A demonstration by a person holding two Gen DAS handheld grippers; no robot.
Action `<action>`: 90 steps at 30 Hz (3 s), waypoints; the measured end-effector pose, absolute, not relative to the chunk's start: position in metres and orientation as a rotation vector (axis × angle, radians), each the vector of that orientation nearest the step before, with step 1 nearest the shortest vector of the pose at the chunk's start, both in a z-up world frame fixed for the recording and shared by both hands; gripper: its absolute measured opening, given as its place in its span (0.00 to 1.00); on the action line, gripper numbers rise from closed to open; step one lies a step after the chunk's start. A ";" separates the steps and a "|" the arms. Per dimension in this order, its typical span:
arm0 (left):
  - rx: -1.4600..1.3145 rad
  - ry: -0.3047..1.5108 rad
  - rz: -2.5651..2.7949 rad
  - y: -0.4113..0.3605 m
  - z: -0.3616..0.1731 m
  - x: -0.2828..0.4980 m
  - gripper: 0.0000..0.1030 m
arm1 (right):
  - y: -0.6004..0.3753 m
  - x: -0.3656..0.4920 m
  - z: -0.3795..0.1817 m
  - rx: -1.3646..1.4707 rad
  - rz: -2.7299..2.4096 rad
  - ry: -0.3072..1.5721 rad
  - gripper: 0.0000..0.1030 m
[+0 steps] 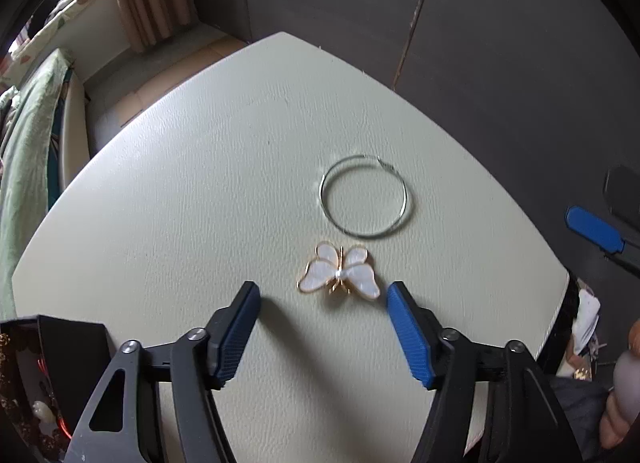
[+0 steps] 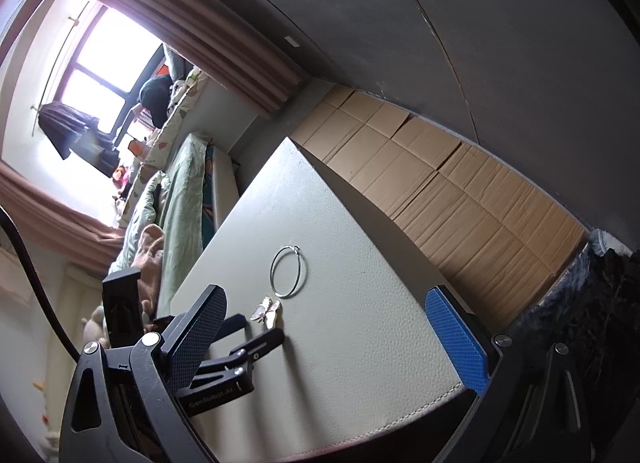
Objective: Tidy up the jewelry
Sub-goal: 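Move the left tool to the white butterfly brooch and open it, then grasp the white butterfly brooch with the left tool while the right tool grasps the silver hoop, then lower the silver hoop into the black box and open the right tool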
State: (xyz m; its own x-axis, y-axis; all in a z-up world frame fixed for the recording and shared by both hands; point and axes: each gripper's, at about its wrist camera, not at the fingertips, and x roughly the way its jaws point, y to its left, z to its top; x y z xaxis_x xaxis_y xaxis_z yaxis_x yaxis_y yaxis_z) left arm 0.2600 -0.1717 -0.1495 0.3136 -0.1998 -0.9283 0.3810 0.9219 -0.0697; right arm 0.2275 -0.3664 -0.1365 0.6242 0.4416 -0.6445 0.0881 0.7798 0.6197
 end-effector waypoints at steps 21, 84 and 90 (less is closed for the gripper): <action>0.031 1.060 -0.297 -0.117 -0.089 0.255 0.42 | -0.320 0.270 -0.150 0.441 0.241 1.056 0.50; -0.494 0.931 0.028 0.127 -0.041 0.158 0.83 | -0.058 0.282 -0.083 -0.019 0.633 1.159 0.47; -0.492 0.916 0.027 0.122 -0.038 0.147 0.84 | -0.091 0.270 -0.076 0.077 0.596 1.118 0.53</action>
State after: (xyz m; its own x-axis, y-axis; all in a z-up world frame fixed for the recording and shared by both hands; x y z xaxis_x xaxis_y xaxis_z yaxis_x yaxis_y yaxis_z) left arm 0.1469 0.1221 -0.0384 0.6167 -0.1839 -0.7654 -0.2279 0.8890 -0.3972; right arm 0.2702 -0.0911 -0.0764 0.2996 0.4860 -0.8210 -0.4104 0.8425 0.3490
